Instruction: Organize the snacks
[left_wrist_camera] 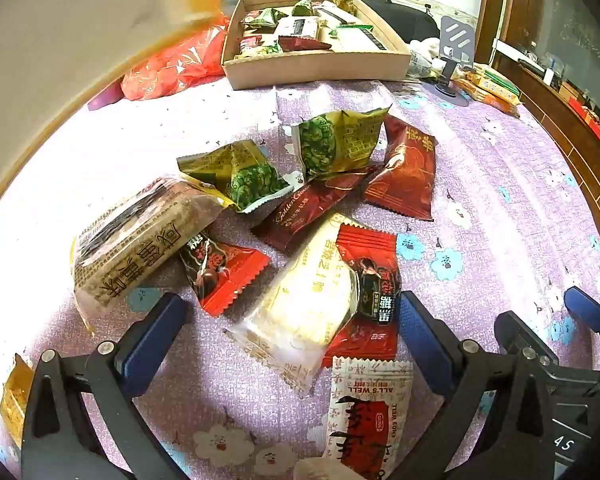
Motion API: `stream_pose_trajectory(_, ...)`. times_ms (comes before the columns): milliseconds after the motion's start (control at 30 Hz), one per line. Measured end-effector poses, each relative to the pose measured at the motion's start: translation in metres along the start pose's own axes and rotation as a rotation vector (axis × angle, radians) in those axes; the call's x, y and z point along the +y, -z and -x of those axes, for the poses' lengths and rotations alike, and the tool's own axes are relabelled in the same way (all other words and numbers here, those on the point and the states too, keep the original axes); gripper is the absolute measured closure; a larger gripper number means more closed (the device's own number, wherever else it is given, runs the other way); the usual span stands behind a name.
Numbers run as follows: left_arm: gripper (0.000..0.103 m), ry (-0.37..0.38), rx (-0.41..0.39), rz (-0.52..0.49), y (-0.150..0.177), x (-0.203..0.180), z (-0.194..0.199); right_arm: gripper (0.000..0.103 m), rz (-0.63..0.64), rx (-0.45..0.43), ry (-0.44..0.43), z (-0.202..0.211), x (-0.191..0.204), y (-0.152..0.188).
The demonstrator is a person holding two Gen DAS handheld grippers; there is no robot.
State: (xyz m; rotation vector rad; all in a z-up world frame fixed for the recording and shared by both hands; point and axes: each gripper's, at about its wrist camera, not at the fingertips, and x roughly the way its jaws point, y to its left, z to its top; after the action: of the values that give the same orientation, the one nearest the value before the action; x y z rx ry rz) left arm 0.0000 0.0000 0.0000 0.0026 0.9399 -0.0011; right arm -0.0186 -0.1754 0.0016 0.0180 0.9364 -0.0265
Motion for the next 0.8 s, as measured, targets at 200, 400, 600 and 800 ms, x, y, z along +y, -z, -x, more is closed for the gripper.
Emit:
stream_pose_trajectory(200,0.0,0.001,0.001,0.001,0.0,0.0,0.0,0.0,0.0,0.0,0.0,0.0,-0.0001,0.0001)
stream_pose_trajectory(400,0.0,-0.009,0.001,0.014,0.0009,0.0004,0.0008,0.0,0.0,0.0,0.0,0.0,-0.0001,0.0002)
stream_pose_trajectory(600,0.0,-0.012,0.0,0.018,0.0033,0.0006,0.0009,0.0,0.0,0.0,0.0,0.0001,-0.0002,0.0004)
stream_pose_trajectory(800,0.0,-0.013,0.001,0.019,0.0033,0.0005,0.0009,0.0,0.0,0.0,0.0,0.0001,-0.0003,0.0005)
